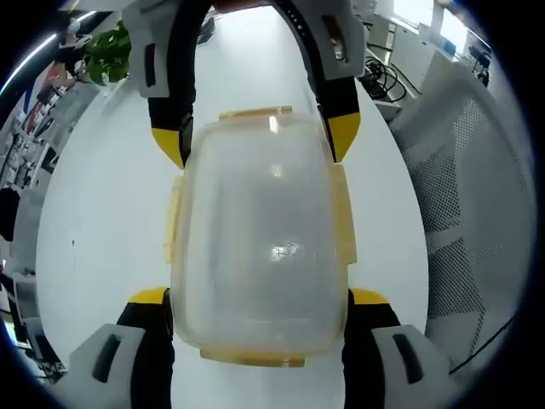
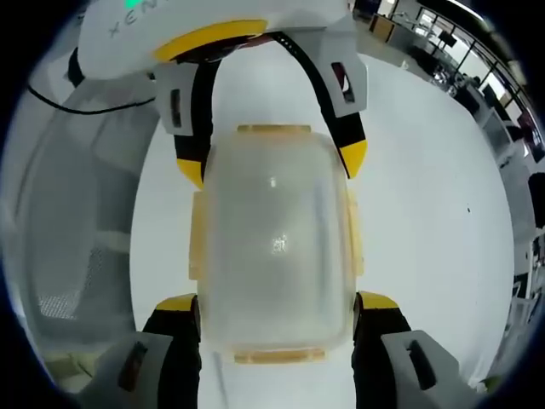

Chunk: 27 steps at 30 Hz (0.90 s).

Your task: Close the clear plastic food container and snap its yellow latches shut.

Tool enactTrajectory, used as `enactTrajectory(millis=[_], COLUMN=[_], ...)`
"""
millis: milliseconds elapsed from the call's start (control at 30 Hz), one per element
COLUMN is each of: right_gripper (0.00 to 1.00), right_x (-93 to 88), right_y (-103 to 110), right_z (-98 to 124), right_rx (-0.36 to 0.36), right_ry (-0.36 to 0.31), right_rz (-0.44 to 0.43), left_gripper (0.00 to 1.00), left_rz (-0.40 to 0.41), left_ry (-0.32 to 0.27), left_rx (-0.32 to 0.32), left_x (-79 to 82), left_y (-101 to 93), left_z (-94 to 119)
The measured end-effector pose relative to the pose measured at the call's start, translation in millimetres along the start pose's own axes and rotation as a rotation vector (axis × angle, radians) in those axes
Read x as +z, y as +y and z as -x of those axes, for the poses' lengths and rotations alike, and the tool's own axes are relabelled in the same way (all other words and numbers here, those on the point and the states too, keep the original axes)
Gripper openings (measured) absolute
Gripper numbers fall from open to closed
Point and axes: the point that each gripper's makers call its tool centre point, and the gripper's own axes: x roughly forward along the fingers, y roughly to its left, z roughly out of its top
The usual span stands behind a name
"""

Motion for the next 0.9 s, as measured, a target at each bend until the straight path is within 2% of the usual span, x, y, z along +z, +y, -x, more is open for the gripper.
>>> enactTrajectory(millis=[267, 667, 900], right_gripper=[0.73, 0.73, 0.73], right_x=[16.6, 30.2, 30.6], right_y=[2.2, 3.3, 2.8], right_z=[-5.2, -7.9, -8.2], right_rx=[0.0, 0.003, 0.001], right_ry=[0.017, 0.018, 0.016], right_rz=[0.02, 0.034, 0.036], left_gripper=[0.82, 0.82, 0.83], left_rz=[0.019, 0.034, 0.036], left_ry=[-0.003, -0.005, -0.001], left_rx=[0.008, 0.016, 0.021], left_x=[-16.5, -29.1, -29.1], left_y=[-2.8, -4.6, -4.5], left_z=[6.5, 12.9, 12.6])
